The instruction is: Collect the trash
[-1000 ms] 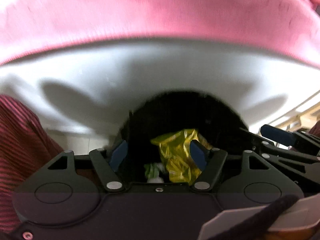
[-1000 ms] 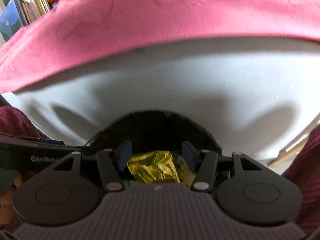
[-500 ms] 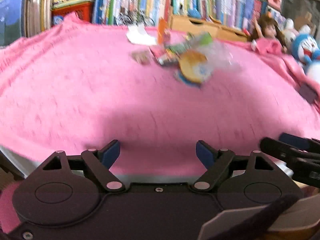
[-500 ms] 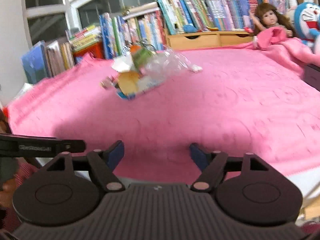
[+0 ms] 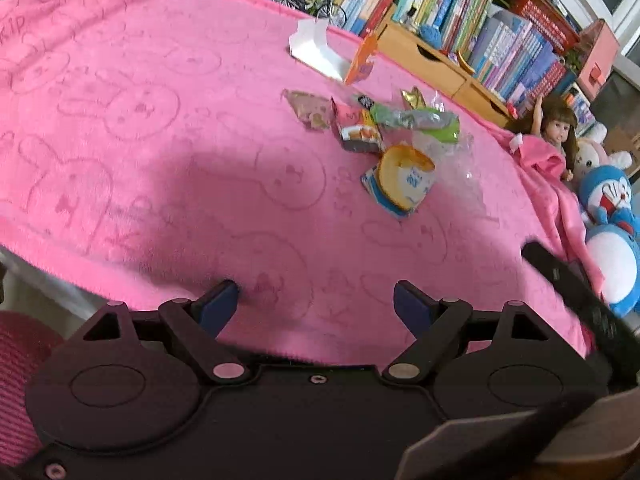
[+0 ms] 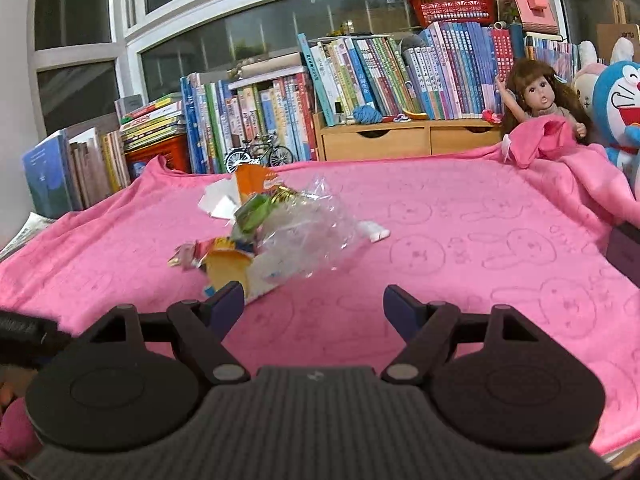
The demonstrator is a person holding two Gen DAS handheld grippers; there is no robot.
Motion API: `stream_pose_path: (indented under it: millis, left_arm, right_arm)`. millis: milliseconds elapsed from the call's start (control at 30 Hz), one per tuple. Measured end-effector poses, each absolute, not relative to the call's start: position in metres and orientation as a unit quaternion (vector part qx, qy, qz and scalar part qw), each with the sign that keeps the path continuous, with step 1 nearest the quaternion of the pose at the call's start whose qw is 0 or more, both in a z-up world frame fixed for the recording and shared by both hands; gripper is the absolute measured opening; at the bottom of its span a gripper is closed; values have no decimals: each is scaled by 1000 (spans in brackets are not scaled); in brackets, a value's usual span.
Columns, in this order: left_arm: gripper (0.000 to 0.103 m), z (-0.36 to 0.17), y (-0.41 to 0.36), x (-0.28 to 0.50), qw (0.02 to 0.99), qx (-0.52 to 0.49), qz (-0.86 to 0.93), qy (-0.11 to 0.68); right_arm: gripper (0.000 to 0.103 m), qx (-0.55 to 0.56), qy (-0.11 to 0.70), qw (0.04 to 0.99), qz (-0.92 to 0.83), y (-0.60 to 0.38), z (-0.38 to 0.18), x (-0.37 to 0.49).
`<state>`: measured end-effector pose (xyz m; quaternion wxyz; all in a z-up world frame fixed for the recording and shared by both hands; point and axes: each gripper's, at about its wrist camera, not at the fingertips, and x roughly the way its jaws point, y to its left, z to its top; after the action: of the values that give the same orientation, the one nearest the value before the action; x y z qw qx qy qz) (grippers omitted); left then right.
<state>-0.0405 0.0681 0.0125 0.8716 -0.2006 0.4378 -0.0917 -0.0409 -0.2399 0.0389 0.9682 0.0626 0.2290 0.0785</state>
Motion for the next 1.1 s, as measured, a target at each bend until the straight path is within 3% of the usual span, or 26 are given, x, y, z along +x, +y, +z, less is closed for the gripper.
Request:
stream_pose_path:
  millis: [567, 900, 1100]
  left_arm:
    - [84, 45, 57, -107, 888, -188, -145, 394]
    - [87, 81, 54, -134, 947, -124, -155, 254]
    - [85, 75, 52, -76, 966, -106, -88, 221]
  right_arm:
    - [86, 29, 230, 971, 61, -230, 28, 1]
    - [87, 12, 232, 972, 36, -230, 30, 35]
    - [87, 41, 249, 967, 38, -233, 30, 60]
